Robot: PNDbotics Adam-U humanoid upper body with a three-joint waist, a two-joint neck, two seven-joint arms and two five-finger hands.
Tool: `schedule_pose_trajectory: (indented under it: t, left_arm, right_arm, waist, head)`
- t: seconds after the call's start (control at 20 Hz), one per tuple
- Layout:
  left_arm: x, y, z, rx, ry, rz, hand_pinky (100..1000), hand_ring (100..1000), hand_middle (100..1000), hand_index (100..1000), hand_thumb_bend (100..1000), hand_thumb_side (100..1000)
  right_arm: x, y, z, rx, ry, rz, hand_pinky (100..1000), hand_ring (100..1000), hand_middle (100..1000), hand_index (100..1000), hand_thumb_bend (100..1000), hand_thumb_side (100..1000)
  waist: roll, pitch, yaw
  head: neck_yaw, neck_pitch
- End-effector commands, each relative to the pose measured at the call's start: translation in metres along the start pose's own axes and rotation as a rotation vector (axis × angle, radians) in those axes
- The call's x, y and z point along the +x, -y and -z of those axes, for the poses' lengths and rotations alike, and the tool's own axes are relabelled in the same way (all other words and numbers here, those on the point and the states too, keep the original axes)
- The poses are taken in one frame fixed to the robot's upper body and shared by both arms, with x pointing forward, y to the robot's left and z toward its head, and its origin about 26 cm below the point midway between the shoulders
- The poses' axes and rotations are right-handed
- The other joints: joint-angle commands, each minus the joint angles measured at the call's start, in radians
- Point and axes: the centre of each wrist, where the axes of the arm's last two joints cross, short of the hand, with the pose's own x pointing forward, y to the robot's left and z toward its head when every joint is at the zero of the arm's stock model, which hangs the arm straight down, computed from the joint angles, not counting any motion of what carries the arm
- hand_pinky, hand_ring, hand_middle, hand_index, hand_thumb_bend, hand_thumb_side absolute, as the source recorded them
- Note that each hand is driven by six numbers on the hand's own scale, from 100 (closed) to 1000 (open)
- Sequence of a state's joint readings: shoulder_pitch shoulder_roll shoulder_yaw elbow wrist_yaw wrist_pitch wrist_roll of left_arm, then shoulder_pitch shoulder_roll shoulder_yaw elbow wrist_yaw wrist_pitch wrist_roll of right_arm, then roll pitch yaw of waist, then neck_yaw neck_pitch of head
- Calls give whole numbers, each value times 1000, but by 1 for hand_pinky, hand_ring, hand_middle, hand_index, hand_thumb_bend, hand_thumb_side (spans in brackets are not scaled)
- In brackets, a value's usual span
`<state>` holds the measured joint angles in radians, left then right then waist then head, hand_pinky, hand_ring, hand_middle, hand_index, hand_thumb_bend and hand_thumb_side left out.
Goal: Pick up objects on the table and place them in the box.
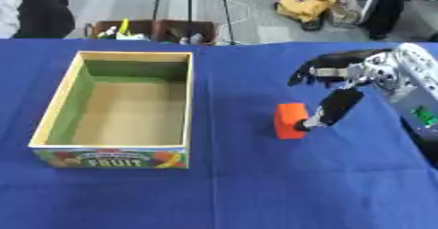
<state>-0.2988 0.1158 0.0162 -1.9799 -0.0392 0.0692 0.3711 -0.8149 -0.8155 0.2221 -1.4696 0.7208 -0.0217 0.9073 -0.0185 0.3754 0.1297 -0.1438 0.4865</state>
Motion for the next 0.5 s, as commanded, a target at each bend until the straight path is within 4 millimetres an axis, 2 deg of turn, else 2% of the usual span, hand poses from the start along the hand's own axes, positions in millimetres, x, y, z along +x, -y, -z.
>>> schedule_pose_trajectory:
  t: [0.05,0.5]
  left_arm:
    - [7,-1,2,-14,29,1,368,650,567,530,100,894]
    - [7,-1,2,-15,29,-3,367,651,567,529,100,894]
  right_arm:
    - [-6,6,1,-1,-27,-11,705,870,880,940,451,491]
    - [-10,-6,16,49,-44,-10,700,866,876,930,445,484]
  waist:
    - [0,-19,1]
    - [3,-14,4]
  head:
    - [-9,-14]
    - [-21,-18]
